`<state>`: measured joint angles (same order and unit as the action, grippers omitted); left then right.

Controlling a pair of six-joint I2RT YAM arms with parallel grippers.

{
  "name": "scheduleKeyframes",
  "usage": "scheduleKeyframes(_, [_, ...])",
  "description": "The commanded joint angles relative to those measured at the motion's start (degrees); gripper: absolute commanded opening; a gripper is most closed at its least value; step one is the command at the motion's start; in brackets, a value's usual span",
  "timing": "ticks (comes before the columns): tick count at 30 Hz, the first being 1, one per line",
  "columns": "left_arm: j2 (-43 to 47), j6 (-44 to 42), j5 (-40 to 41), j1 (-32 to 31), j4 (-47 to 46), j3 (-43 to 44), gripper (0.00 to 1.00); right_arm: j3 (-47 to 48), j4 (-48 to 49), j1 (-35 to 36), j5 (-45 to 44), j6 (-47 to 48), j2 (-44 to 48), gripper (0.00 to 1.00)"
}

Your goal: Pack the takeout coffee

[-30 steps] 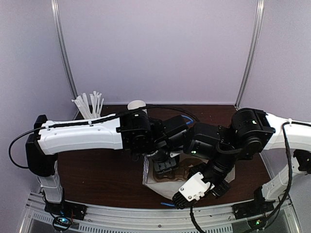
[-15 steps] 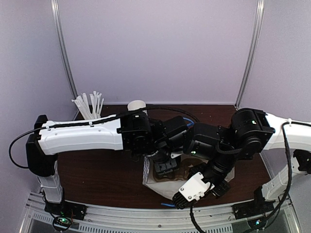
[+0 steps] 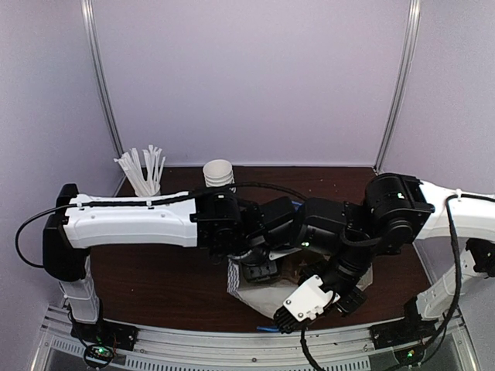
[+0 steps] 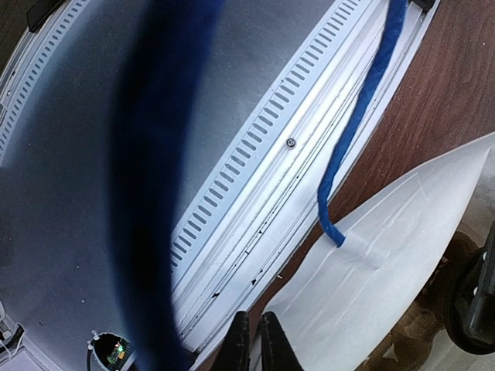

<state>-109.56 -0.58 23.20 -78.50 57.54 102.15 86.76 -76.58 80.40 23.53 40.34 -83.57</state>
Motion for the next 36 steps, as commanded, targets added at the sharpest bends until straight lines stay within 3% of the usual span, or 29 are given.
scheduleKeyframes(1, [0.45, -2.04, 2.46, -0.19, -4.02, -1.73, 0.3, 1.07, -0.59, 0.02, -1.19, 0.0, -0.27, 0.08])
scheduleKeyframes(6, [0.35, -2.34, 3.13, 0.72, -6.38, -2.55, 0.3, 0.95, -0.6, -0.13, -3.21, 0.24, -0.03, 0.13])
scheduleKeyframes(16, [-0.65, -2.97, -2.65, 4.88, -8.24, -2.9, 0.3, 11.33, -6.9, -7.98, -3.19, 3.21, 2.24, 0.55])
scheduleKeyframes(20, [-2.07, -2.85, -7.24, 6.9, -7.44, -1.43, 0.3, 14.74, -7.11, -17.17, 0.83, 4.07, 4.31, 0.59])
scheduleKeyframes(26, [-7.84, -3.52, -13.98, 9.8, 1.06, 6.39, 0.31, 16.09, -5.87, -31.8, 6.39, 4.17, 7.67, 0.59])
scheduleKeyframes(36, [-12.28, -3.32, -22.13, 13.12, 5.93, 10.5, 0.3, 9.84, -1.32, -48.88, 16.66, 2.87, 11.07, 0.6])
